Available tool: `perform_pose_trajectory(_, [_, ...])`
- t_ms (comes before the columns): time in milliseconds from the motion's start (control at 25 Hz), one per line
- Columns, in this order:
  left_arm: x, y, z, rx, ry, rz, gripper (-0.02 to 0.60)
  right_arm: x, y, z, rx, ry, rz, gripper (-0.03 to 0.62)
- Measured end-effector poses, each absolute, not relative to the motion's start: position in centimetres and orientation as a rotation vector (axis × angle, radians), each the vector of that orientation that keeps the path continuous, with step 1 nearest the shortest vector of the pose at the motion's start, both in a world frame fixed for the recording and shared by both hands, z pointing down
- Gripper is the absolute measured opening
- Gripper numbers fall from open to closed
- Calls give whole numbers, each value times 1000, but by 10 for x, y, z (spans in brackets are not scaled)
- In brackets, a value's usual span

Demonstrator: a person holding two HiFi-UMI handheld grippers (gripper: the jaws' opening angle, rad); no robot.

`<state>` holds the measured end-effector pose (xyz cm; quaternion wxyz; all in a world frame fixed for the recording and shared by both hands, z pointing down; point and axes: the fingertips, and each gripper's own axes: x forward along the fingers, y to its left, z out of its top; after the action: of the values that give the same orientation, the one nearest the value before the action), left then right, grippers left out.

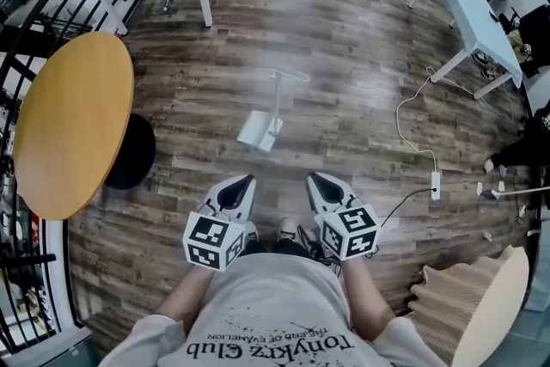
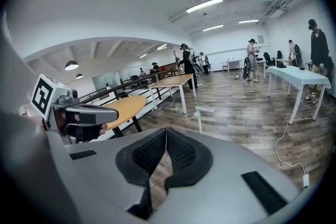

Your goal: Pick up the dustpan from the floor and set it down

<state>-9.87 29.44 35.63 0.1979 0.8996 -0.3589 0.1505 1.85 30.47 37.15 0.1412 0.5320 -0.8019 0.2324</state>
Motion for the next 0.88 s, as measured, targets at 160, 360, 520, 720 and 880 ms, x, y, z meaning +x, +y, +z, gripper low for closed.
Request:
perform_pose_trajectory(160, [-112,295,356,2541,-950,437,23,-2,298,366,1564,-2317,661,25])
perform_pose_trajectory(360, [-122,285,357,2555,-912,438,23,-7,293,364,1611,-2284,663,25])
perform_pose_trajectory(520, [-119,266,359,2557,-912,444,23,9,280,369,1646,-2255,686,25])
perform_pose_trajectory(720, [-113,231,367,2541,-954,433,23,21,245,379,1641,-2274,683,25])
perform_pose_trajectory(880, [-91,192,367,2538,-983,442,23,43,202,383,1614,-2294,677,26])
